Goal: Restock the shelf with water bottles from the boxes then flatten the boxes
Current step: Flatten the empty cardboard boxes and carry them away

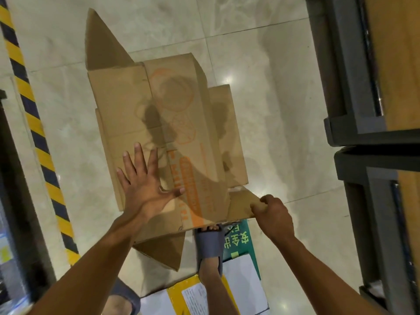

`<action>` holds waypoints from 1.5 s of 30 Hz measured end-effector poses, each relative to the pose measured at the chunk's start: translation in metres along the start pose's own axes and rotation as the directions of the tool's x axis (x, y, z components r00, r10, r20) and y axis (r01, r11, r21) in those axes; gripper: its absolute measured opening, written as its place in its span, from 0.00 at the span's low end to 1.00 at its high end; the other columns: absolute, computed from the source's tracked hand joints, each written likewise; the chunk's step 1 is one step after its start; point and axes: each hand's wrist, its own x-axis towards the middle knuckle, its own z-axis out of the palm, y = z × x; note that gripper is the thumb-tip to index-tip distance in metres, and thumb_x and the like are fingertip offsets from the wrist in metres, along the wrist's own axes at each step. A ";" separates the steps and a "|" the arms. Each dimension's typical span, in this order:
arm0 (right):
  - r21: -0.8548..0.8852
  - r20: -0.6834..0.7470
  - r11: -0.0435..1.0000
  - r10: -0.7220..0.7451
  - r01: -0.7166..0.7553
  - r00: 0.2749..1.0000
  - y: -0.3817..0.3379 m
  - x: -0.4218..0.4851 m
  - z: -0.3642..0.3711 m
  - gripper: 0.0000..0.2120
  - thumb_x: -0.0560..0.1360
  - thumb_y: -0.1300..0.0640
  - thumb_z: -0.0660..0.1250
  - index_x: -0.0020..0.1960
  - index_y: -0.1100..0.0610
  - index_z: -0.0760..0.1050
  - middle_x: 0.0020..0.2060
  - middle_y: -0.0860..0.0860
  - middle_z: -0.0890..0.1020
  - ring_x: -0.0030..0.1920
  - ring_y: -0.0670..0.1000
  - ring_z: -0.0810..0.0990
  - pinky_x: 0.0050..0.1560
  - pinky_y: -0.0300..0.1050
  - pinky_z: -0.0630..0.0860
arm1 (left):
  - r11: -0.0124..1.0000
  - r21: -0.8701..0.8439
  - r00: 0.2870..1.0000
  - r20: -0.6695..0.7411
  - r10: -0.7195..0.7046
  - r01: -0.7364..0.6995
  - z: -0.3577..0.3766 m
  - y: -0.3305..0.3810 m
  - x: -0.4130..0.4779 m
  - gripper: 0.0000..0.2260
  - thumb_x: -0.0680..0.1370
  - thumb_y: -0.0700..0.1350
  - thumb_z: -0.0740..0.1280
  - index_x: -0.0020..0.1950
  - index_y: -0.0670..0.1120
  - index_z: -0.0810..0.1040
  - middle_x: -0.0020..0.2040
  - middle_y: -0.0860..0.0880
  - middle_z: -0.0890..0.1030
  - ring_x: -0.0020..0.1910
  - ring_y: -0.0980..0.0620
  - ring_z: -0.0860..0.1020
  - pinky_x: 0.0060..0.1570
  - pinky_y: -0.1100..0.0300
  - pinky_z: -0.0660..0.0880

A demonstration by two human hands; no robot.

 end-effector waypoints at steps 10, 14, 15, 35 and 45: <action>0.578 0.292 0.814 -0.276 0.061 0.915 -0.108 0.063 -0.022 0.41 0.74 0.32 0.69 0.80 0.51 0.64 0.76 0.51 0.70 0.74 0.54 0.71 0.63 0.47 0.69 | 0.996 -0.049 0.997 -0.046 0.067 -0.069 0.002 -0.006 0.009 0.63 0.61 0.82 0.66 0.84 0.56 0.39 0.82 0.49 0.30 0.80 0.40 0.29 0.76 0.33 0.33; 0.678 0.506 0.711 -0.270 -0.185 0.820 -0.107 0.092 0.003 0.54 0.64 0.24 0.72 0.81 0.46 0.60 0.77 0.47 0.69 0.77 0.56 0.67 0.74 0.56 0.66 | 0.990 -0.093 0.992 -0.082 0.097 -0.104 0.013 -0.014 0.007 0.60 0.62 0.82 0.63 0.83 0.60 0.35 0.82 0.50 0.29 0.80 0.41 0.28 0.75 0.34 0.30; 0.674 0.545 0.710 -0.292 -0.203 0.786 -0.103 0.093 0.009 0.52 0.62 0.22 0.73 0.79 0.45 0.65 0.74 0.47 0.74 0.74 0.55 0.71 0.74 0.59 0.68 | 0.989 -0.101 0.991 -0.087 0.102 -0.111 0.015 -0.016 0.006 0.60 0.62 0.81 0.63 0.82 0.61 0.34 0.82 0.50 0.29 0.80 0.40 0.28 0.75 0.33 0.31; 0.280 -0.158 0.676 -0.668 0.682 0.727 -0.126 -0.112 0.005 0.24 0.85 0.39 0.55 0.79 0.43 0.65 0.80 0.44 0.64 0.80 0.48 0.62 0.77 0.54 0.65 | 0.958 -0.287 0.998 -0.060 0.008 -0.025 -0.009 -0.014 0.009 0.31 0.82 0.68 0.47 0.83 0.59 0.54 0.84 0.55 0.40 0.82 0.50 0.34 0.78 0.38 0.35; -0.277 -0.030 0.652 -0.740 0.706 0.672 -0.134 -0.076 0.050 0.32 0.78 0.43 0.67 0.80 0.45 0.61 0.82 0.54 0.57 0.81 0.60 0.58 0.76 0.67 0.60 | 0.956 -0.184 0.955 -0.237 0.180 -0.226 -0.031 -0.013 0.005 0.38 0.78 0.70 0.52 0.84 0.57 0.45 0.85 0.47 0.45 0.83 0.41 0.44 0.78 0.32 0.46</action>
